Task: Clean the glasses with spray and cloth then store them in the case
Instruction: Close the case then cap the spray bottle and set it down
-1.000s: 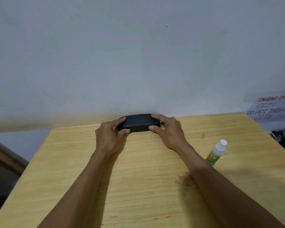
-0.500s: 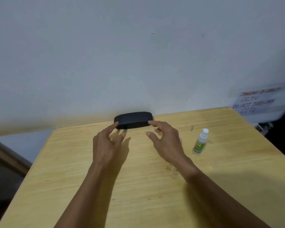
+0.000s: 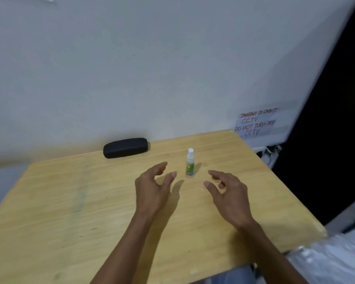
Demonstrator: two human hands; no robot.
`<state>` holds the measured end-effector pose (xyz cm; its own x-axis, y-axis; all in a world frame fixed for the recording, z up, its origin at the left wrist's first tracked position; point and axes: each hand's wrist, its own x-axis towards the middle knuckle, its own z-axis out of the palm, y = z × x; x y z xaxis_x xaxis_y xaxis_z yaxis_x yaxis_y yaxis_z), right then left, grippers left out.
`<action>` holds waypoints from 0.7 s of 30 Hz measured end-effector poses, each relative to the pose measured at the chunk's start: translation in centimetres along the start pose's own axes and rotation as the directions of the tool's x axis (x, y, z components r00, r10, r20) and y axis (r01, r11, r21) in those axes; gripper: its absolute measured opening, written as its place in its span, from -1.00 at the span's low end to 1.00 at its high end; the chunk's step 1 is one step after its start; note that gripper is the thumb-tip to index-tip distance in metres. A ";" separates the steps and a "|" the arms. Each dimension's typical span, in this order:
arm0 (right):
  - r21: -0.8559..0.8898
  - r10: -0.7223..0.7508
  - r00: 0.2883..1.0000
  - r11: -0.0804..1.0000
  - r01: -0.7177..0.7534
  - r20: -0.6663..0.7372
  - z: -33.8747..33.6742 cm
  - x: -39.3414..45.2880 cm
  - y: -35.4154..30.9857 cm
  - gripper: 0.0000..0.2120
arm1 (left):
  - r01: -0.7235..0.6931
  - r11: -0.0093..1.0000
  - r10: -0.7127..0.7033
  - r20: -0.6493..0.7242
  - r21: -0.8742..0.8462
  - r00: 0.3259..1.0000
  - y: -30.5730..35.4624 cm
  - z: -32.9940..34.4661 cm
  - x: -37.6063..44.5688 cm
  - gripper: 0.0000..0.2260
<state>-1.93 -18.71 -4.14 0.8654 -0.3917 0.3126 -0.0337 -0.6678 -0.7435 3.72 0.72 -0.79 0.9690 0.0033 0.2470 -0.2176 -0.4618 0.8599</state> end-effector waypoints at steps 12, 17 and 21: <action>-0.125 -0.147 0.989 0.981 0.147 0.009 1.6 0.1 1.1 -0.79 | 0.171 0.945 -0.212 -0.125 -0.280 0.969 2.9 7.7 -0.8 -0.72; -0.102 -0.142 0.990 0.985 0.140 -0.016 1.6 0.0 1.1 -0.82 | 0.153 0.947 -0.209 -0.181 -0.282 0.961 3.0 8.1 -0.4 -0.81; -0.079 -0.144 0.990 0.986 0.144 0.003 1.5 0.0 1.3 -0.80 | 0.112 0.952 -0.170 -0.186 -0.286 0.968 3.1 7.5 -0.7 -0.82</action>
<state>-1.25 -18.61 -6.02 0.8625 -0.2898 0.4148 0.0518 -0.7649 -0.6421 3.29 -7.40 -1.64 0.9528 0.2471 0.1763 -0.1320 -0.1858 0.9737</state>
